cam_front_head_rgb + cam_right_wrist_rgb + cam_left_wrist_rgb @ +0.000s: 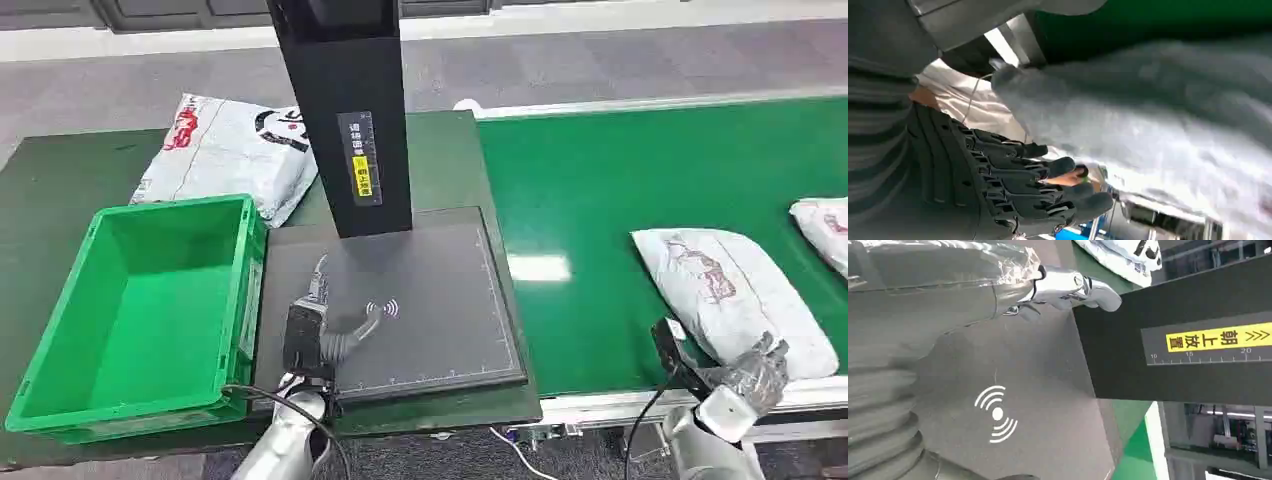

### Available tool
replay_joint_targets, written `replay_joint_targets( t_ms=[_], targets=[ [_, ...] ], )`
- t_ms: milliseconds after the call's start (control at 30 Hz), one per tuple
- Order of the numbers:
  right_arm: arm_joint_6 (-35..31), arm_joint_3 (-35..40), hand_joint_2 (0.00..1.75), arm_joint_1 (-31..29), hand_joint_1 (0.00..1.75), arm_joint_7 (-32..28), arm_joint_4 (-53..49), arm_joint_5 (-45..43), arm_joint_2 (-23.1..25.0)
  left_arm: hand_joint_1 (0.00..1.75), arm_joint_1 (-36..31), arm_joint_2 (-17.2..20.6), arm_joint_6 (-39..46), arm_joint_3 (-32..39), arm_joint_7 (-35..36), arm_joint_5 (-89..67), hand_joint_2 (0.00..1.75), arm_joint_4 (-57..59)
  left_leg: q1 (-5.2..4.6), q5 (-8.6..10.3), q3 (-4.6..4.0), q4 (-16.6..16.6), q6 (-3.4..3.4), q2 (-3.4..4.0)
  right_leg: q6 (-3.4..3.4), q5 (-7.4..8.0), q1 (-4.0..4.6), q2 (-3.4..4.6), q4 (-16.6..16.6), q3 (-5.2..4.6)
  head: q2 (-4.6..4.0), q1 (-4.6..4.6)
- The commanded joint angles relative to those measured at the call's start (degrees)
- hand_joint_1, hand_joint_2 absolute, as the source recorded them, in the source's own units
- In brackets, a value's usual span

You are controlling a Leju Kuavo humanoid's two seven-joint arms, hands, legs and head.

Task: Moved the parcel from conveyor to table for the left to box.

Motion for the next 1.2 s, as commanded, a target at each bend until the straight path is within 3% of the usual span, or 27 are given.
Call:
replay_joint_targets(
  t_ms=[33,233,300,333,467,867,967,1000,1033,1100,1200],
  targets=[
    [7.58,7.17,1.75,-4.78,0.00,3.02,8.88,2.99,-3.55,0.00,-1.16,0.85,0.19,4.00,0.18,0.28,1.75,1.79,-0.01,-0.06,0.25,-0.08,0.04,0.31,0.00,0.05,0.00,0.30,-0.12,0.17,0.00,0.00],
    [7.47,7.24,1.75,-4.64,0.00,3.10,8.87,2.99,-3.52,0.00,-1.15,0.81,0.23,4.00,0.19,0.28,1.75,1.77,0.00,-0.03,0.20,-0.04,0.06,0.13,0.01,0.02,0.01,0.10,-0.07,0.19,0.00,-0.02],
    [11.49,7.22,1.75,-5.24,0.02,3.81,9.94,2.88,-3.90,0.00,-0.85,0.85,0.35,4.29,0.20,0.60,1.75,1.43,0.01,-0.03,0.22,-0.03,0.07,0.13,0.02,0.02,-0.01,0.10,-0.07,0.21,0.00,-0.02],
    [11.61,7.23,1.75,-5.24,1.75,3.90,9.70,2.83,-3.91,0.00,-0.66,0.91,0.50,4.30,0.11,0.62,1.75,1.30,0.00,-0.03,0.32,-0.10,0.08,0.19,0.02,0.04,-0.01,0.16,-0.14,0.30,0.00,-0.02],
    [12.36,7.00,1.75,-6.00,1.75,3.45,10.09,2.30,-4.10,0.00,-0.27,1.06,0.50,4.36,-0.05,0.93,1.75,1.31,-0.01,-0.02,0.29,-0.04,0.11,0.13,0.04,0.02,-0.06,0.09,-0.07,0.27,0.00,-0.02],
    [5.35,6.40,1.75,-5.36,1.75,-1.16,8.15,-0.92,-3.54,0.00,-1.15,1.29,0.31,3.81,0.14,1.49,1.75,2.25,-0.02,-0.03,0.32,-0.06,0.11,0.08,0.06,-0.01,-0.06,0.05,-0.10,0.30,0.00,-0.02],
    [-2.70,5.78,1.75,-5.40,1.75,-9.44,3.88,-5.65,-2.12,0.00,-1.73,2.00,1.94,3.71,-0.33,-0.02,1.75,2.24,-0.03,-0.02,0.25,-0.03,0.11,0.12,0.06,0.00,-0.06,0.09,-0.06,0.21,0.00,0.00],
    [-2.70,5.61,1.75,-4.44,1.75,-11.21,0.33,-6.81,-1.50,0.00,-1.87,2.26,3.18,3.51,-0.58,-1.06,1.75,2.11,-0.02,-0.03,0.31,-0.07,0.11,0.22,0.05,0.03,-0.06,0.19,-0.10,0.24,0.00,0.00],
    [-2.70,5.38,1.75,-2.19,1.75,-15.12,-6.90,-9.41,0.15,0.00,-2.38,3.06,10.81,1.90,-1.45,-7.03,1.75,2.04,-0.03,-0.04,0.36,-0.11,0.11,0.26,0.05,0.03,-0.06,0.23,-0.14,0.29,0.00,0.00],
    [-2.70,4.57,1.75,1.00,1.75,-21.70,-17.82,-13.19,2.97,0.00,-2.83,3.83,8.35,2.60,-0.36,-7.32,1.75,0.59,-0.03,-0.01,0.15,-0.02,0.09,0.17,0.05,0.02,-0.07,0.14,-0.01,0.10,0.00,0.00],
    [-2.70,4.67,1.75,1.34,1.75,-21.46,-18.40,-12.98,3.42,0.00,-3.33,4.27,7.80,2.81,0.13,-7.26,1.75,0.49,-0.02,-0.03,0.23,-0.07,0.08,0.28,0.02,0.04,-0.06,0.24,-0.05,0.16,0.00,0.00]
  ],
)
